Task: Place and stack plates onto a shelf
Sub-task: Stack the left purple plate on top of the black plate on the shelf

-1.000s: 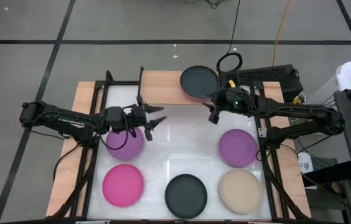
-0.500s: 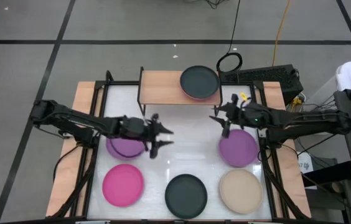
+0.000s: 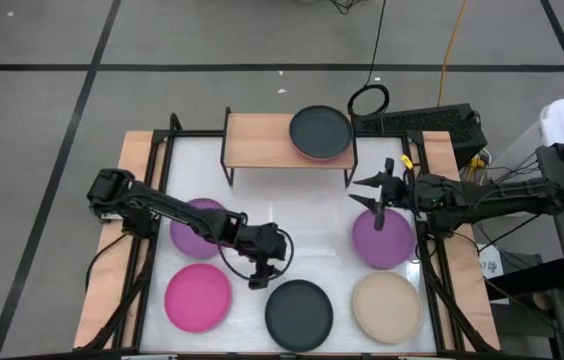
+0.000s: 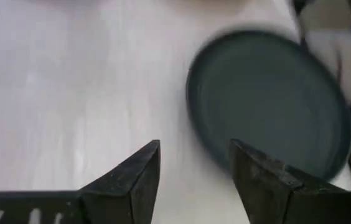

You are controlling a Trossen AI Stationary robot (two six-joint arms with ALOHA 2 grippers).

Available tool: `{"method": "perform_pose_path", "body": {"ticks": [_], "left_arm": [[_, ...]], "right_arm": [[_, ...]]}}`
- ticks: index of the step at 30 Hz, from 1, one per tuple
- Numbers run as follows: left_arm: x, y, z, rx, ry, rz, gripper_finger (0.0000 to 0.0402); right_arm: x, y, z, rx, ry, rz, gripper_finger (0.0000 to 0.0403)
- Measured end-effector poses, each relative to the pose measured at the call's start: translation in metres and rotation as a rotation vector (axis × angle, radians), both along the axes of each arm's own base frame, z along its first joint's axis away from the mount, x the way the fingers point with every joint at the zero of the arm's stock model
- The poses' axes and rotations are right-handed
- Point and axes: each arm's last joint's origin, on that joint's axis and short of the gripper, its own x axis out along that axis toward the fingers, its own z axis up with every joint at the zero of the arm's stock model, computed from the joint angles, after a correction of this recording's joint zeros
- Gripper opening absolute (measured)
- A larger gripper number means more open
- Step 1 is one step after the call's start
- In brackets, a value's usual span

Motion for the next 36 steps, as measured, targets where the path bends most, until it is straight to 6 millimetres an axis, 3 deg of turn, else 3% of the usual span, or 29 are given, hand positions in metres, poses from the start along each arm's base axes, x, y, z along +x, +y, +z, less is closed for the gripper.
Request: {"method": "perform_pose_path", "body": {"ticks": [4, 10, 13, 21, 36], "left_arm": [[-0.016, 0.009, -0.004, 0.105, 0.188, 0.066, 0.0193], [-0.053, 0.03, -0.01, 0.26, 0.518, 0.455, 0.0193], [-0.059, 0.032, -0.012, 0.235, 0.558, 0.585, 0.0193], [-0.07, 0.03, -0.026, 0.215, 0.623, 0.714, 0.0193], [-0.092, 0.04, -0.064, 0.162, 0.726, 0.8, 0.0193]], "right_arm": [[-0.001, 0.002, 0.0, -0.004, -0.002, 0.016, 0.0157], [-0.001, 0.004, 0.0, -0.006, -0.001, 0.029, 0.0157], [-0.001, 0.004, 0.0, -0.006, 0.0, 0.029, 0.0157], [-0.001, 0.004, -0.001, 0.007, 0.004, 0.026, 0.0157], [-0.001, 0.004, -0.001, 0.011, 0.004, 0.025, 0.0157]]}}
